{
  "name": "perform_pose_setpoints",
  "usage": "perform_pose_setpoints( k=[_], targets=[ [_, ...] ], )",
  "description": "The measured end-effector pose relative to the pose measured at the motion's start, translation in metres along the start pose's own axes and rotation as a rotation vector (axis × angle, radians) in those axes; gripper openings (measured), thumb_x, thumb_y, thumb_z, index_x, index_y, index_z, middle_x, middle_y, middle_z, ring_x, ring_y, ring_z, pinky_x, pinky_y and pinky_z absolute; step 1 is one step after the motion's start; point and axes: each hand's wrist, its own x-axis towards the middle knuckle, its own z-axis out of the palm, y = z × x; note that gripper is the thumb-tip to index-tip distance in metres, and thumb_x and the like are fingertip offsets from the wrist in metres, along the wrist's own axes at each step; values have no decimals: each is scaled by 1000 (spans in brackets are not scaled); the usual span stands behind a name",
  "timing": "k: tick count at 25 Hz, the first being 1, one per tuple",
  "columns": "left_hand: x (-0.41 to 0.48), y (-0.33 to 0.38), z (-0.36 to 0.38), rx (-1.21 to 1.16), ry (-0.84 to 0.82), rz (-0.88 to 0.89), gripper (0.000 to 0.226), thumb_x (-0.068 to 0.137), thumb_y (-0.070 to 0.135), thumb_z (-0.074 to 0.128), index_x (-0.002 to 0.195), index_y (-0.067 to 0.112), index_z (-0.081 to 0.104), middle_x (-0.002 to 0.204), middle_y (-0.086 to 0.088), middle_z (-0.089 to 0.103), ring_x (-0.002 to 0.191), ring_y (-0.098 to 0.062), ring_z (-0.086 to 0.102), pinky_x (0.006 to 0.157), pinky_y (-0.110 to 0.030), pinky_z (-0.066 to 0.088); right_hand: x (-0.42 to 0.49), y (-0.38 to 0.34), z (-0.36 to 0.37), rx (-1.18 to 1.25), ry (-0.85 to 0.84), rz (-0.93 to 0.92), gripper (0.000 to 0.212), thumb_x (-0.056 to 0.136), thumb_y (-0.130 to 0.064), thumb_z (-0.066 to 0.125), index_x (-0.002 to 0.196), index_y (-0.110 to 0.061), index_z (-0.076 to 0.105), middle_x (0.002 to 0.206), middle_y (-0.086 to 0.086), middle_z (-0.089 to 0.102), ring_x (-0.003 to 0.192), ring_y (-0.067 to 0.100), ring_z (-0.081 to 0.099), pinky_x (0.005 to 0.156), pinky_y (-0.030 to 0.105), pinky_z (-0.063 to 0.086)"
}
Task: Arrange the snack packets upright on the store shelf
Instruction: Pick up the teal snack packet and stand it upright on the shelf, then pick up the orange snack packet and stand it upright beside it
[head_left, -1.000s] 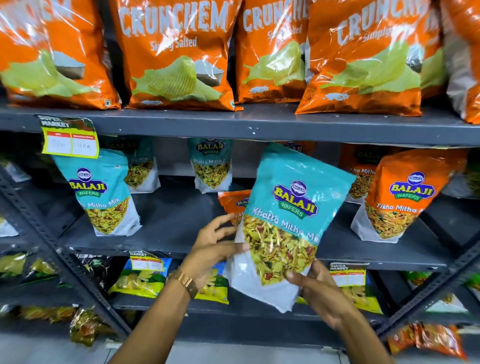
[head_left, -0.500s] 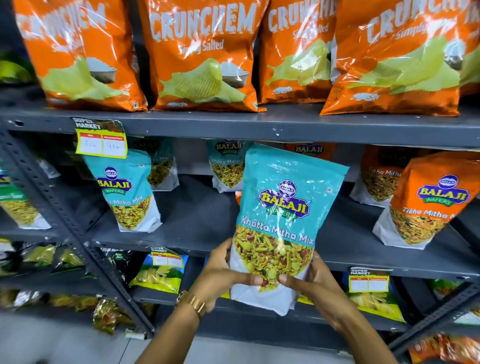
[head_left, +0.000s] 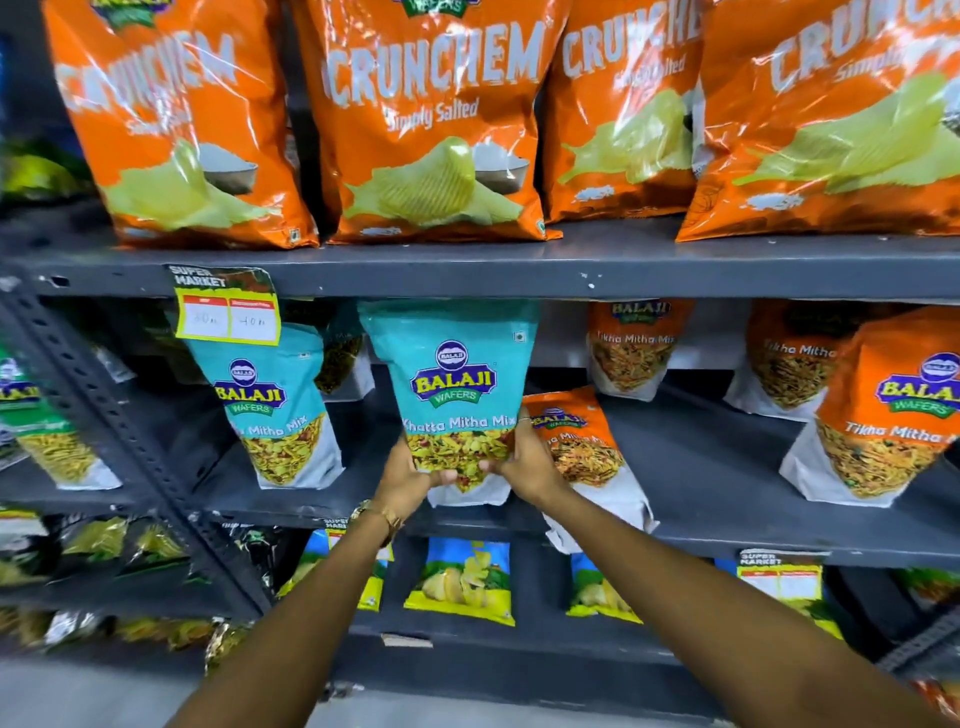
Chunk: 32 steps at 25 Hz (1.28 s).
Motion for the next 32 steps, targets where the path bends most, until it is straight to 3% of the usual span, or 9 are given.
perform_pose_setpoints(
  k=[6,14,18,21,23,25,26,29,32],
  targets=[
    [28,-31,3,41,2,-97,67,68,-16,75,126,2,45,118,-16,63,114,-29,58,96,-40,48,19,18,18,-249,106,65,69,79,-8,67,138,-9,31,120,19,63,110,39,59,86,43,51],
    [48,-27,9,25,-95,-134,61,72,-16,71,115,16,43,115,-11,60,120,-35,56,105,-47,44,30,14,11,-215,92,69,64,77,-4,71,131,-8,37,124,18,63,115,36,59,93,43,52],
    [26,-37,14,165,214,-230,96,56,36,88,133,16,35,136,-15,52,129,-36,48,108,-55,38,11,23,-22,-110,205,41,56,72,-20,79,120,-6,54,122,15,65,113,33,59,88,32,46],
    [-18,-36,51,219,475,-204,63,70,44,77,115,9,51,113,-12,58,113,-36,53,96,-47,42,-7,63,-71,-257,460,215,59,75,-42,73,120,-7,58,123,21,59,116,40,51,94,45,43],
    [-30,-23,81,46,178,-257,45,78,47,69,96,7,59,90,-6,61,94,-29,59,78,-35,49,-12,79,-98,-138,364,473,47,76,-40,72,101,-2,61,108,25,60,95,35,58,77,40,49],
    [-22,-13,105,-91,-132,-420,48,75,54,69,89,8,61,87,-10,65,86,-26,63,71,-33,52,-11,82,-105,174,241,593,30,72,-29,79,70,-6,60,84,20,57,67,20,54,48,26,42],
    [-16,-9,115,-121,-206,-486,52,69,56,74,92,9,65,91,-12,70,88,-29,67,74,-38,56,-12,86,-108,231,206,602,30,69,-24,82,65,-6,58,78,20,54,65,18,51,45,24,39],
    [-5,-14,129,-162,-311,-526,77,40,41,93,106,8,69,106,-16,74,99,-35,70,87,-57,56,-19,99,-118,347,130,639,47,54,-14,90,86,3,60,78,20,64,75,23,61,63,35,49],
    [-21,-12,125,-144,-450,-601,41,60,11,89,94,2,68,95,-13,74,77,-23,74,64,-40,62,-53,92,-130,350,-17,764,38,59,-12,87,70,-6,52,50,9,57,56,22,53,58,33,47]
  ],
)
